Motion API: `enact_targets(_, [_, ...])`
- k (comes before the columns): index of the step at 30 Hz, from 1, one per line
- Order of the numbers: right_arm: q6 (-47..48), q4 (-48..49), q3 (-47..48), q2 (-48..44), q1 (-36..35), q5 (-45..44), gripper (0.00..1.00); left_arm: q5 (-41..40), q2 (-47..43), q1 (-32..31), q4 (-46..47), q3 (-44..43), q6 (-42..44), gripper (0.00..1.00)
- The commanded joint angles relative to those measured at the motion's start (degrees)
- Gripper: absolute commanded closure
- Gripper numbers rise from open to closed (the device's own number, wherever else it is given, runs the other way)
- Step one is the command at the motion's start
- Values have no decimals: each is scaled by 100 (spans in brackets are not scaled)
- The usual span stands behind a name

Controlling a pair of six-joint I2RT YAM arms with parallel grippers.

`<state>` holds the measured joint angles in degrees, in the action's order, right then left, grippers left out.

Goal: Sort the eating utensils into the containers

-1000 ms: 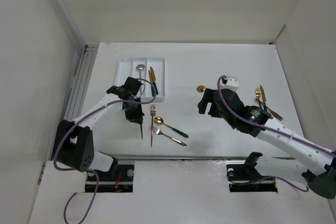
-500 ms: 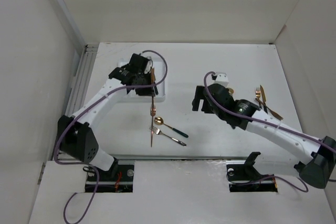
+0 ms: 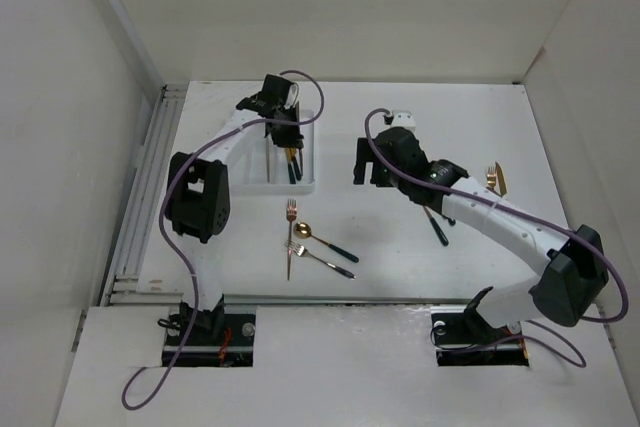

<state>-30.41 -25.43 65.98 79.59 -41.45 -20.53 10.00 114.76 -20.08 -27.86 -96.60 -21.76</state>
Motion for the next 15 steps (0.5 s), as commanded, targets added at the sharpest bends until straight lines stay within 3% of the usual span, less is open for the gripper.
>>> enact_targets(1, [299,302,355,117,14,190,5,160,-6,92,158,-325,-48,100])
enact_targets(9, [299,179,355,171,67,190,5,213,459,92,272,-193,-48,100])
enact_targets(13, [526,118,355,223,67,365,5,152,460,92,149,-193,-100,71])
enact_targets(14, [658,65,355,223,67,618,5,-57,460,92,97,-245,-101,57])
enact_targets(15, [773,4,407,293,67,725,5,-155,373,92,96,-315,-101,55])
